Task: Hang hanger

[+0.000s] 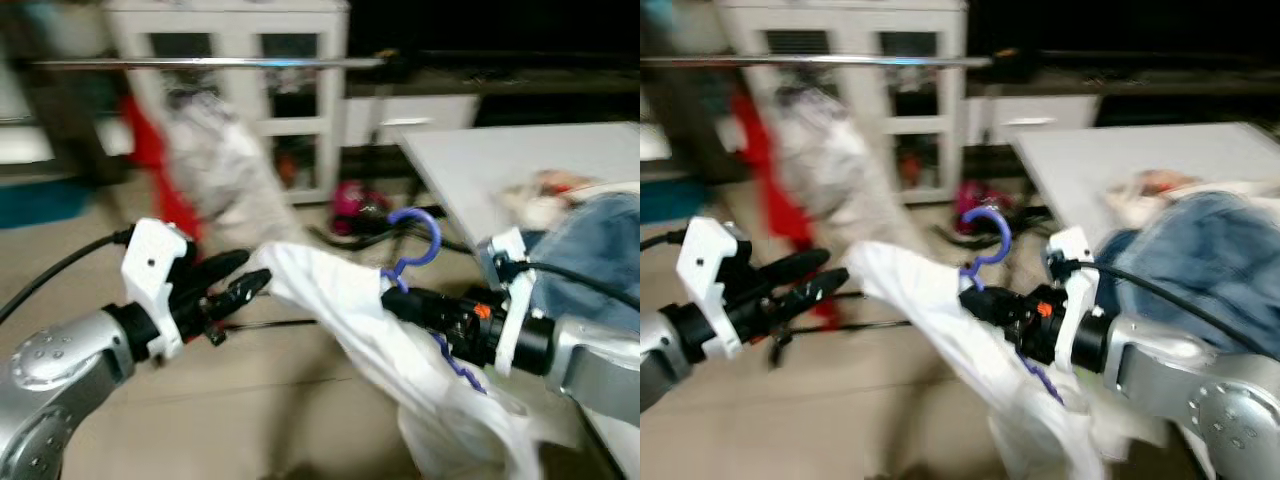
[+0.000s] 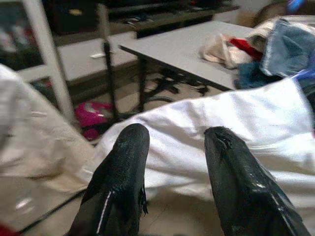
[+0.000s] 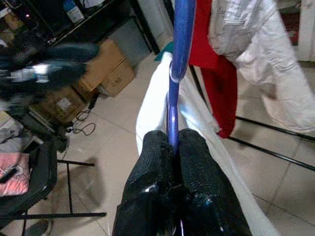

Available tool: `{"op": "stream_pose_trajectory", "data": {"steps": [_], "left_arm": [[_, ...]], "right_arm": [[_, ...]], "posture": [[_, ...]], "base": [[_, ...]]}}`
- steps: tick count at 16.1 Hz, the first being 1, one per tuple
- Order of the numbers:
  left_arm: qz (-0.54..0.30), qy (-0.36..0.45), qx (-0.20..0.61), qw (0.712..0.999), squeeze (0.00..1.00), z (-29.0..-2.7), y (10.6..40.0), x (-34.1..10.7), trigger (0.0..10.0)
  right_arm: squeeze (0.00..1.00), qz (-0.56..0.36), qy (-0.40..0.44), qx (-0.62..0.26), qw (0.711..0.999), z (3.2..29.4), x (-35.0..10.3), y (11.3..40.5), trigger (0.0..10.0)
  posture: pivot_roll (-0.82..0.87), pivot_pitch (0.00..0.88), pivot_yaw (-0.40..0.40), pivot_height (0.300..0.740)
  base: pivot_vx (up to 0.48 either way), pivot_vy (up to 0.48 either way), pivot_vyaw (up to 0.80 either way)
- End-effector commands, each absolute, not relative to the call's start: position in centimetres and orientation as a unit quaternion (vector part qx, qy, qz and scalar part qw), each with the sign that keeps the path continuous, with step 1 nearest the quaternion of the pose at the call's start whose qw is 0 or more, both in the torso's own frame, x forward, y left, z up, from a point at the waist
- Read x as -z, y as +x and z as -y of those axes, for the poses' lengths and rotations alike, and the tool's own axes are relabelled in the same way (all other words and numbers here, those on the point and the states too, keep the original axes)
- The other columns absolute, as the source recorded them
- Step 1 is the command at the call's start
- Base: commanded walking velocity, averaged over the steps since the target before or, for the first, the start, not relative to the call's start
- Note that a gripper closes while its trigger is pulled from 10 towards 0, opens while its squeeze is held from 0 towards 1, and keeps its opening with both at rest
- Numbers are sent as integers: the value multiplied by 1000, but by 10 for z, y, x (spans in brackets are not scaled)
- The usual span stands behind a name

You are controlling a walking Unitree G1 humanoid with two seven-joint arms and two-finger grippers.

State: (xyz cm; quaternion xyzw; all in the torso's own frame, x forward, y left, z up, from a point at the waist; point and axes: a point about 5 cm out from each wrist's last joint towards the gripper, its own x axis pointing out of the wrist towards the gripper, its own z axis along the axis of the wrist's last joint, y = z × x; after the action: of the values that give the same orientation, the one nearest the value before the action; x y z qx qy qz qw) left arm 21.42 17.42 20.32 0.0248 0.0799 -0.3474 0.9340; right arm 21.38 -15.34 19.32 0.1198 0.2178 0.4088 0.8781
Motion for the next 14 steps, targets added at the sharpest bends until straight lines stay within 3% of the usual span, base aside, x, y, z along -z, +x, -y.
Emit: {"op": "stream_pose_trajectory", "data": {"steps": [1,6,9,11,12,14], "left_arm": [[-83,34,339,936,0,-178,217,-203,10000],[-74,47,334,939,0,-181,223,-206,10000],[-62,63,326,941,0,-185,231,-206,10000],[-72,98,298,947,0,-197,240,-204,10000],[-61,94,299,948,1000,-204,243,-207,10000],[-53,115,323,938,1000,-211,242,-208,10000]], "right_arm": [[0,-202,120,-402,885,153,-196,217,10000],[0,-187,122,-385,896,156,-197,224,10000],[0,-188,72,-349,915,164,-187,234,10000],[0,-188,85,-333,920,167,-185,240,10000],[0,-165,108,-345,918,168,-191,244,10000],[0,-131,132,-374,909,170,-200,245,10000]], "posture": [[87,0,-12,740],[91,0,-5,740],[82,0,8,740],[77,0,5,740],[80,0,7,740],[77,0,10,740]], "base": [[0,0,800],[0,0,800],[0,0,0],[0,0,0],[0,0,0],[0,0,0]]}}
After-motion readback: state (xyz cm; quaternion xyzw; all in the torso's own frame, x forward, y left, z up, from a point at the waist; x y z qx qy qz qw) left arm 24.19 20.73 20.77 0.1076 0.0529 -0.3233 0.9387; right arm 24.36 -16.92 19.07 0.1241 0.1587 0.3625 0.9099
